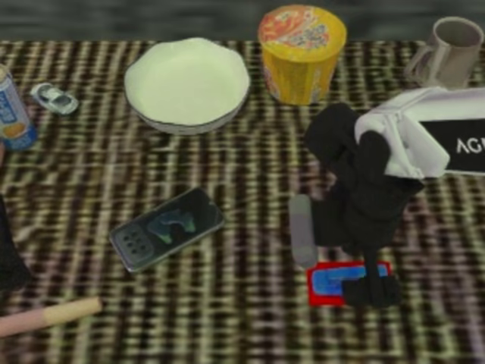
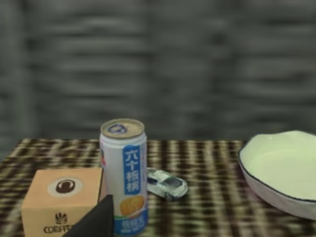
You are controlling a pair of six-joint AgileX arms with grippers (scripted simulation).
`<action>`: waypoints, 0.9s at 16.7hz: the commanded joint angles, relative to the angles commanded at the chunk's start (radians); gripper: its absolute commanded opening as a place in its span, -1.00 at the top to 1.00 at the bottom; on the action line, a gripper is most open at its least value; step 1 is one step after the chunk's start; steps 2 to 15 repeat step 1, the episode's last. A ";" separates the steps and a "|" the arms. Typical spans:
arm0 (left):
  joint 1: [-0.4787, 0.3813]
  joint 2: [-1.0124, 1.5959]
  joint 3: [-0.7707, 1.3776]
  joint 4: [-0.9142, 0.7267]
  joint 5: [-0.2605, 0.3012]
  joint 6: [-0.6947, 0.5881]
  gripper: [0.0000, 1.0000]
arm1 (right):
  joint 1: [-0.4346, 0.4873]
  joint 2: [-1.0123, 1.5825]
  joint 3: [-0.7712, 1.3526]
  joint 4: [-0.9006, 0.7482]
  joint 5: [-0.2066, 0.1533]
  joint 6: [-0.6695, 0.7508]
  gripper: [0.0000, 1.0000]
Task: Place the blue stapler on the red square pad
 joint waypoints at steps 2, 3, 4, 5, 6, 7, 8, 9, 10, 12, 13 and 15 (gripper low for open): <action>0.000 0.000 0.000 0.000 0.000 0.000 -1.00 | 0.000 0.000 0.000 0.000 0.000 0.000 -1.00; 0.000 0.000 0.000 0.000 0.000 0.000 -1.00 | 0.000 0.000 0.000 0.000 0.000 0.000 -1.00; 0.000 0.000 0.000 0.000 0.000 0.000 -1.00 | 0.000 0.000 0.000 0.000 0.000 0.000 -1.00; 0.000 0.000 0.000 0.000 0.000 0.000 -1.00 | 0.000 0.000 0.000 0.000 0.000 0.000 -1.00; 0.000 0.000 0.000 0.000 0.000 0.000 -1.00 | 0.000 0.000 0.000 0.000 0.000 0.000 -1.00; 0.000 0.000 0.000 0.000 0.000 0.000 -1.00 | 0.000 0.000 0.000 0.000 0.000 0.000 -1.00; 0.000 0.000 0.000 0.000 0.000 0.000 -1.00 | 0.000 0.000 0.000 0.000 0.000 0.000 -1.00; 0.000 0.000 0.000 0.000 0.000 0.000 -1.00 | 0.000 0.000 0.000 0.000 0.000 0.000 -1.00; 0.000 0.000 0.000 0.000 0.000 0.000 -1.00 | 0.000 0.000 0.000 0.000 0.000 0.000 -1.00; 0.000 0.000 0.000 0.000 0.000 0.000 -1.00 | 0.000 0.000 0.000 0.000 0.000 0.000 -1.00; 0.000 0.000 0.000 0.000 0.000 0.000 -1.00 | 0.000 0.000 0.000 0.000 0.000 0.000 -1.00; 0.000 0.000 0.000 0.000 0.000 0.000 -1.00 | 0.000 0.000 0.000 0.000 0.000 0.000 -1.00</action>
